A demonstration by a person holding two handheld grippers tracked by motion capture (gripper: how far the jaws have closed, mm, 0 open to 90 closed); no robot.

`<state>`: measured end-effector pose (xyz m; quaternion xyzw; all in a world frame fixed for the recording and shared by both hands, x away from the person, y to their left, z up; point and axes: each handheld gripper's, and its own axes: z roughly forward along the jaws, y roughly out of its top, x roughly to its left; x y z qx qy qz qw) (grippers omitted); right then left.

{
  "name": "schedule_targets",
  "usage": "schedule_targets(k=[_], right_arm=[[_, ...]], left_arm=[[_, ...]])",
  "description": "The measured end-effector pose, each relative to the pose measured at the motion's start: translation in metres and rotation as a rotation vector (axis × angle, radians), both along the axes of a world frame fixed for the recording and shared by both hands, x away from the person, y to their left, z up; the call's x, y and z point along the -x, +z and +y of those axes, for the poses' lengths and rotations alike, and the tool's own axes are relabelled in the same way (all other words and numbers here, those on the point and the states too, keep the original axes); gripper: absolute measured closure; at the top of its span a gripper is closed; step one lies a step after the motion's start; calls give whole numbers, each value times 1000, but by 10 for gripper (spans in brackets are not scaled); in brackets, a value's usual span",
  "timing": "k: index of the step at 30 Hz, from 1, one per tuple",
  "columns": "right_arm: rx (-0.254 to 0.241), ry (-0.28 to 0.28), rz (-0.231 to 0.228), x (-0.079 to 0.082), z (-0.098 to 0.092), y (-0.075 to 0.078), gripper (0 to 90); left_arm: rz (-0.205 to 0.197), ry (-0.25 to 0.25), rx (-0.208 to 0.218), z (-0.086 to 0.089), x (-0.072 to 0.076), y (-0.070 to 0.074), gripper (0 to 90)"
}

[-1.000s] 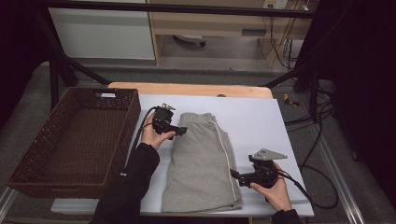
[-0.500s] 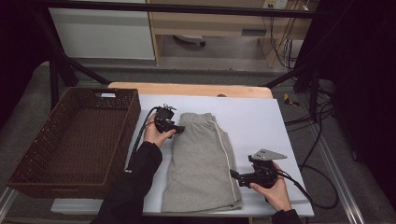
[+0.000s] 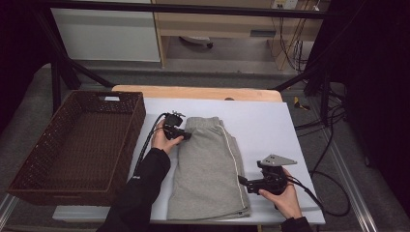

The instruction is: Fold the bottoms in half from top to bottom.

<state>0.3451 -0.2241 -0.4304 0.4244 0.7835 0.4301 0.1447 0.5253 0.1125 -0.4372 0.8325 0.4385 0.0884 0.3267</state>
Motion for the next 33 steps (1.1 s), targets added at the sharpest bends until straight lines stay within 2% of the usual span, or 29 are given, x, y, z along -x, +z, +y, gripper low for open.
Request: schedule_targets(k=[8, 13, 17, 23, 33], right_arm=[[-2, -1, -1, -1, 0, 0, 39], [-4, -4, 1, -3, -1, 0, 41], [-12, -14, -1, -5, -1, 1, 44], [-7, -15, -5, -9, 2, 2, 41], [-9, -19, -13, -18, 7, 5, 39]], left_arm=[[-17, -23, -26, -5, 3, -1, 765], [-10, -40, -15, -6, 3, -1, 860], [-29, -52, -36, -7, 5, -1, 866], [-32, -60, -42, -7, 5, -2, 867], [-34, -62, -19, -5, 4, -3, 866]])
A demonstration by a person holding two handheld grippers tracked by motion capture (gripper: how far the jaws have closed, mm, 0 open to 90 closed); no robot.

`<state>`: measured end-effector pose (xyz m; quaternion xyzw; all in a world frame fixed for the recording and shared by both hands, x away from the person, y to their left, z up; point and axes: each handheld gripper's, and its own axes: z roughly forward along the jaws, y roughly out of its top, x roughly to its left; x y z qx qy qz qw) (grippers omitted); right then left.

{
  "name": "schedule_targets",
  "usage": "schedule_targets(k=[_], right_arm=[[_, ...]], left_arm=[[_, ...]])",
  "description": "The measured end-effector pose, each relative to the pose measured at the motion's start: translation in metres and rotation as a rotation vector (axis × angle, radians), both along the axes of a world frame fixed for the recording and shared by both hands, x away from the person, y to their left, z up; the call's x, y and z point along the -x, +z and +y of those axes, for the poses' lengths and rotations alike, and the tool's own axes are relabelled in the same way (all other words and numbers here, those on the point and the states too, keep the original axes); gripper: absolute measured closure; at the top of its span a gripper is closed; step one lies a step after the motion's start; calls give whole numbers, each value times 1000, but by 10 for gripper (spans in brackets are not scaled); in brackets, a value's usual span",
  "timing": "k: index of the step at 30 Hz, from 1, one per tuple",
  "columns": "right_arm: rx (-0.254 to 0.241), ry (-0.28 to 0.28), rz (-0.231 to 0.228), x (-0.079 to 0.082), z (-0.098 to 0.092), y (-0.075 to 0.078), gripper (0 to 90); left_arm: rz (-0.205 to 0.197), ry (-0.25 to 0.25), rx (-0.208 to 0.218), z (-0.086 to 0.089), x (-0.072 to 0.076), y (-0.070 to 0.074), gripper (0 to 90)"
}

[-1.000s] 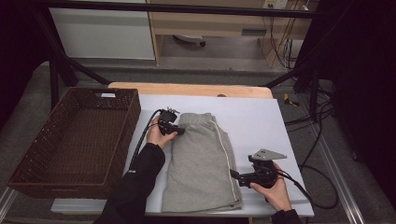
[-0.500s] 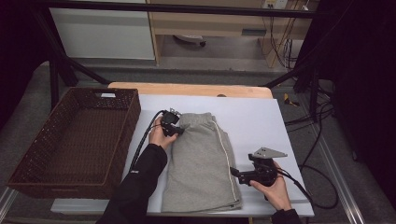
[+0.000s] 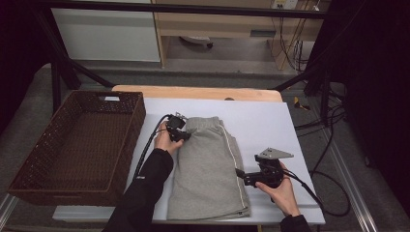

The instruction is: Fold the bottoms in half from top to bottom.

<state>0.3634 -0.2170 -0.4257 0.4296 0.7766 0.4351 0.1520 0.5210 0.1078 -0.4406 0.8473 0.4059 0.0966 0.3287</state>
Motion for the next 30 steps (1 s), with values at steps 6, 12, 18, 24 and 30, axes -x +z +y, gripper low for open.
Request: schedule_targets(k=[6, 12, 18, 24, 30], right_arm=[[5, 3, -7, -9, 5, 4, 38], [4, 2, -15, -21, 12, 8, 36], [12, -7, -13, -35, 16, 9, 34], [7, -24, -18, -47, 18, 12, 41], [15, -38, -7, -64, 22, 13, 50]], left_arm=[[-1, 3, 19, 2, 0, -1, 865], [8, 3, 28, 3, -1, -1, 865], [5, -2, 28, 3, -1, -1, 865], [7, -2, 28, 3, -1, -1, 865], [3, -6, 21, 3, -1, -1, 865]])
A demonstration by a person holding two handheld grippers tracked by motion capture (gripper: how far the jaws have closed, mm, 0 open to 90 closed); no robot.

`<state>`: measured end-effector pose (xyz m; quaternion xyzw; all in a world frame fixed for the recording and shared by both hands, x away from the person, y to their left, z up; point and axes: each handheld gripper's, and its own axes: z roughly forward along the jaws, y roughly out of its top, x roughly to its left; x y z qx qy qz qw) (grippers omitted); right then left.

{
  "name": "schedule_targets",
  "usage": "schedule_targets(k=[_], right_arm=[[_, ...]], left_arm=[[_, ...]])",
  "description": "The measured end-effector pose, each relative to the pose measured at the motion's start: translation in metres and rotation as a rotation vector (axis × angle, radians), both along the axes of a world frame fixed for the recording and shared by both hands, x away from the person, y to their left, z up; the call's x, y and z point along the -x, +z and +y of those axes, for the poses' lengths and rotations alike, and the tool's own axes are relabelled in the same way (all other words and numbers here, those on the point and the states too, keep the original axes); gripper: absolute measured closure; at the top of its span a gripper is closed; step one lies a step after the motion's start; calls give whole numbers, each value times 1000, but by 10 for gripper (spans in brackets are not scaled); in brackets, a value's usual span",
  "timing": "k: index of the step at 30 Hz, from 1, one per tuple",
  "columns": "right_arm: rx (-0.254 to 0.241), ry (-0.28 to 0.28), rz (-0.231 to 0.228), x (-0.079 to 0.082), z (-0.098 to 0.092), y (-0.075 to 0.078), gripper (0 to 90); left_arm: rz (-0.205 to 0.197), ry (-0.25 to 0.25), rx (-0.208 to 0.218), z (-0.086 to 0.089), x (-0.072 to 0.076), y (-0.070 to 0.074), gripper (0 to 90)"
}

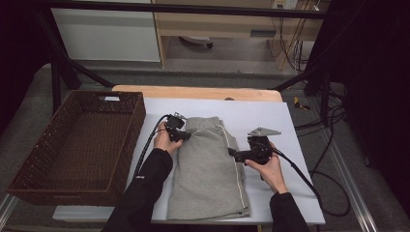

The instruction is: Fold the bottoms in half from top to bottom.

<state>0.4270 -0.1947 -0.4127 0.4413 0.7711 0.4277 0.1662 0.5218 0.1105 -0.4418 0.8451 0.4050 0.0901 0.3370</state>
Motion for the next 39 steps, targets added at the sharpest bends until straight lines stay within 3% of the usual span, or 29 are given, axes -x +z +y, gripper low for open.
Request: schedule_targets(k=[6, 15, 22, 35, 39], right_arm=[[22, -1, 8, -16, 5, -2, 64], [16, -15, 16, -34, 6, 0, 96], [49, -10, 42, -49, 11, -3, 128], [30, -26, 78, -74, 18, -16, 308], [61, -23, 111, -80, 19, -24, 365]], left_arm=[[-7, 1, -1, -1, 1, 0, 864], [-4, -2, 0, 0, 0, 0, 865], [-4, 0, -3, 0, 0, 0, 865], [-4, 1, -4, -1, 0, 0, 865], [-8, 5, -5, -1, 1, 0, 865]])
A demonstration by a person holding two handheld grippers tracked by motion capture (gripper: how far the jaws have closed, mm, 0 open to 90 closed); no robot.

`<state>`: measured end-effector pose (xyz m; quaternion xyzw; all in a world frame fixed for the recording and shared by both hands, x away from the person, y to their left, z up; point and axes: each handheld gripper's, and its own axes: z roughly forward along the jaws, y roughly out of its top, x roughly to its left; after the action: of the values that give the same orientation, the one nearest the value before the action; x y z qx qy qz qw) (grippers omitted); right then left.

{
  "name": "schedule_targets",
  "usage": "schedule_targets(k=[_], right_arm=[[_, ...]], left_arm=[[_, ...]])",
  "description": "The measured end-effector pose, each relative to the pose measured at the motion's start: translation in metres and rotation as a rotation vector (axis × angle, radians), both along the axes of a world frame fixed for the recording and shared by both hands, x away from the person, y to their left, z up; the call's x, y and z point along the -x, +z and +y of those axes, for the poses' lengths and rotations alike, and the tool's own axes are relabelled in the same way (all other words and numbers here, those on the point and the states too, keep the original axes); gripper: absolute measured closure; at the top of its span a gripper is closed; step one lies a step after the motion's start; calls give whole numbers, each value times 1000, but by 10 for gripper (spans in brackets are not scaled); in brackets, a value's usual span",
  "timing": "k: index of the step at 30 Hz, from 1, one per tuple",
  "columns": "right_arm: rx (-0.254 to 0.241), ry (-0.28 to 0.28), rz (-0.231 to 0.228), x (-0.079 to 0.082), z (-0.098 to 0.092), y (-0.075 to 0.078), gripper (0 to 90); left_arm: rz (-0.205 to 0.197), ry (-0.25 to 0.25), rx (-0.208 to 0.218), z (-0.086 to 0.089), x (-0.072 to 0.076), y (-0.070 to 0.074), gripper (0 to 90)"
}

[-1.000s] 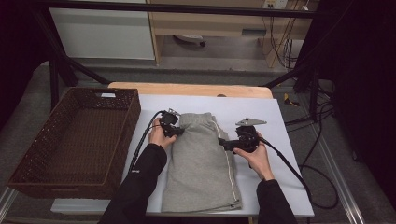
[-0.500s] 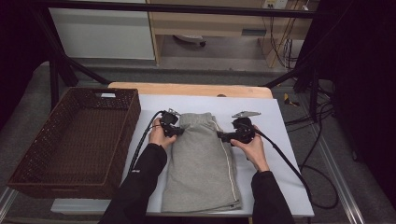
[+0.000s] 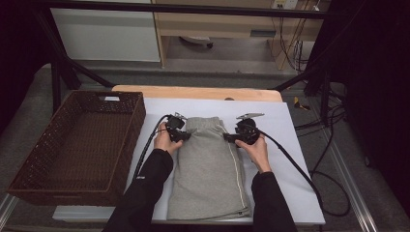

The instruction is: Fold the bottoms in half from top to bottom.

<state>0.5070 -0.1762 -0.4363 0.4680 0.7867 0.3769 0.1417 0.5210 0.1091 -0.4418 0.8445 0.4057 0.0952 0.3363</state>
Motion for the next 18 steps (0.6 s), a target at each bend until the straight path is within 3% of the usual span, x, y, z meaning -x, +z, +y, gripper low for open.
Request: schedule_targets(k=[7, 18], right_arm=[[25, 24, 21, -4, 0, -6, 469], [20, 62, 58, -5, 2, -10, 635]], left_arm=[[3, -3, -1, 1, 0, 0, 864], [13, 4, 11, 1, -1, 0, 858]])
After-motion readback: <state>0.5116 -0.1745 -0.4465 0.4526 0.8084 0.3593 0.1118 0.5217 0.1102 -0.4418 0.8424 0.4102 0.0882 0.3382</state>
